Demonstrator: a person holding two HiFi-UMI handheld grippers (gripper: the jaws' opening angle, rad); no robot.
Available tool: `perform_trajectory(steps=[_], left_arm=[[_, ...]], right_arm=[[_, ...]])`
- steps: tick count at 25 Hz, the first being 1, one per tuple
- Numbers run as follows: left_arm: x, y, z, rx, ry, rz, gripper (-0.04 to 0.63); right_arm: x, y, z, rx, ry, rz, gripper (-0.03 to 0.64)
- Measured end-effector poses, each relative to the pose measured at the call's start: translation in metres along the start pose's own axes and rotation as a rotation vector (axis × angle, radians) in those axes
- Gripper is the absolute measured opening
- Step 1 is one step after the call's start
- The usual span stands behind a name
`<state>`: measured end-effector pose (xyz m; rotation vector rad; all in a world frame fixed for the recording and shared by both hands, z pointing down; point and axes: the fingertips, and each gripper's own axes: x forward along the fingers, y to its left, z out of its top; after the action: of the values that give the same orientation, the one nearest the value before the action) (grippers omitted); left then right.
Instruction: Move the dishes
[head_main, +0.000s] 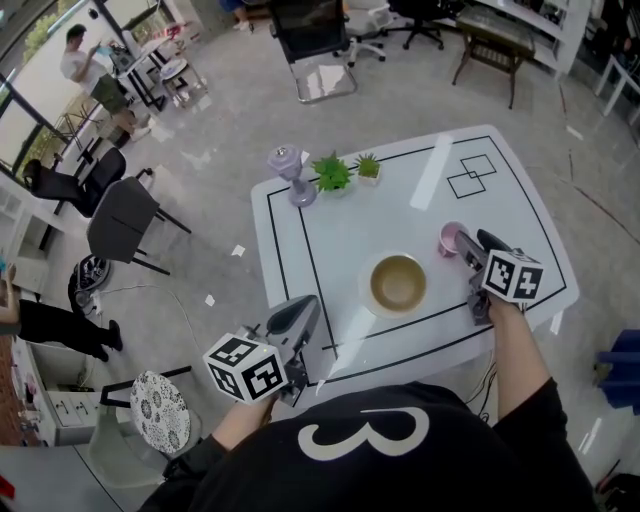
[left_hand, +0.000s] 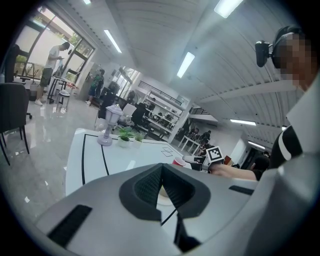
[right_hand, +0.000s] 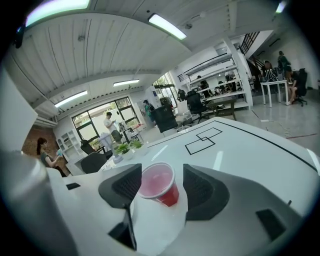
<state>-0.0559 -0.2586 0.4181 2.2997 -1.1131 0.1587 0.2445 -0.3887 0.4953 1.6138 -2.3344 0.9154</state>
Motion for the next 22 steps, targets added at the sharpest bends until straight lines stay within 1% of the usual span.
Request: perform_trajectory(steps=[4,8,11,15,22], left_arm=[[-0.002,0.001,-0.003,-0.01,-0.001,-0.007,0.002],[-0.001,-0.001,-0.008,-0.019,0.0,-0.019,0.002],[-0.001,-0.004,-0.01,-0.021,0.002,-0.029,0.002],[-0.003,-0.008,-0.011,-0.023,0.002,-0.035,0.002],[-0.008,-0.007,-0.014,-0.033,0.001,-0.032,0.002]], right_arm=[[-0.012,0.016,-0.003,-0.033,0.001,0.026,0.267],[-0.027,0.035,-0.005,-0.069,-0.011,0.047,0.265],[-0.036,0.053,-0.009,-0.08,-0.013,0.079,0.256],[-0.041,0.077,-0.028,-0.087,0.027,0.135,0.255],[-0.033,0.096,-0.068,-0.092,0.125,0.174,0.25]])
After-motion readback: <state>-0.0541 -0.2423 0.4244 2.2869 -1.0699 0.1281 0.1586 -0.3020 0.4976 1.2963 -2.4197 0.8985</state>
